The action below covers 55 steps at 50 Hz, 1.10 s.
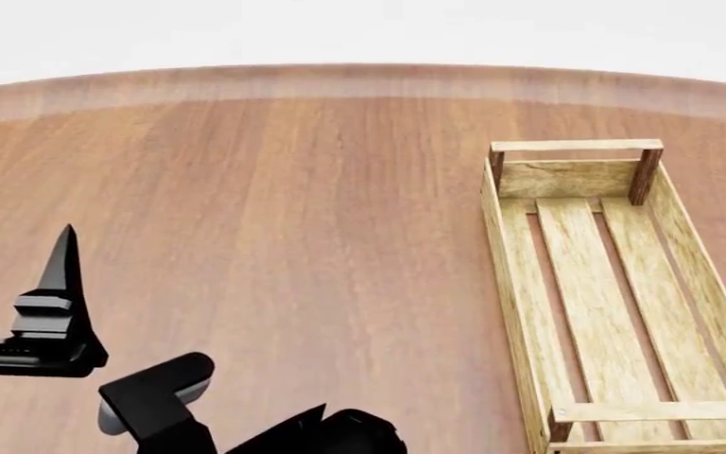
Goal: Stack the right bowl on the left bowl and place them in the tray.
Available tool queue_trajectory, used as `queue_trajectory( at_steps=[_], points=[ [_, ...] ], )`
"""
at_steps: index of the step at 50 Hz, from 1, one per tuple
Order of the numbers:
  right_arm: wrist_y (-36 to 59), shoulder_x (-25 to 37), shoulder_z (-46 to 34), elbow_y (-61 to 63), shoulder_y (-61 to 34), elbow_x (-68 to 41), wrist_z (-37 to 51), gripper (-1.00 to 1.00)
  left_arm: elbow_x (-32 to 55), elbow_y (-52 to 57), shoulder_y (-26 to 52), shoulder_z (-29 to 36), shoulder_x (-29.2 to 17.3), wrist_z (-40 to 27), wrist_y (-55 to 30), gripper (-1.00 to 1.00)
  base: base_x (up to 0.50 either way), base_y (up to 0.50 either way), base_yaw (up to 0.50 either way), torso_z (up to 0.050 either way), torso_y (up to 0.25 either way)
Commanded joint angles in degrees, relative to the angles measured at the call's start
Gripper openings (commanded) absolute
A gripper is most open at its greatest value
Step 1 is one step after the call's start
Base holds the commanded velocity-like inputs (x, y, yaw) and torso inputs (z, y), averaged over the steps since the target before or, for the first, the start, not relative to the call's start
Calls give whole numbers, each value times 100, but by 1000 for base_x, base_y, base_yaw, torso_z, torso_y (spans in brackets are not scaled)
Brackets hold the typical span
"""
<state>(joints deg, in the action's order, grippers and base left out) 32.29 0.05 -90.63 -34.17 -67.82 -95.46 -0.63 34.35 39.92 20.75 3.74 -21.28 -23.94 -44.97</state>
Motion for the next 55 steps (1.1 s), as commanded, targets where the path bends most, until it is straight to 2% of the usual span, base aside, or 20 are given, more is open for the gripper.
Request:
queue_trajectory(
  at_steps=[1, 16, 31, 49, 50, 55],
  points=[
    [-11, -4, 33, -32, -1, 22, -15, 100, 32, -9, 2, -22, -14, -21, 22, 100, 0, 0, 0, 0, 0],
    [78, -5, 25, -120, 45, 0, -102, 100, 17, -20, -55, 64, -60, 29, 99, 100, 0, 0, 0, 0, 0],
    [102, -4, 43, -24, 60, 175, -215, 100, -45, -43, -104, 153, -96, 43, 187, 100, 0, 0, 0, 0, -242],
    [102, -5, 42, -111, 84, 159, -210, 100, 103, -34, -173, -5, -108, 76, 316, 100, 0, 0, 0, 0, -1],
    [47, -5, 54, -136, 95, 155, -132, -100, 94, -43, -173, 2, -110, 73, 321, 100, 0, 0, 0, 0, 0],
    [50, -5, 37, -60, 92, 204, -165, -100, 104, -47, -175, -4, -110, 71, 338, 100, 0, 0, 0, 0, 0]
  ],
)
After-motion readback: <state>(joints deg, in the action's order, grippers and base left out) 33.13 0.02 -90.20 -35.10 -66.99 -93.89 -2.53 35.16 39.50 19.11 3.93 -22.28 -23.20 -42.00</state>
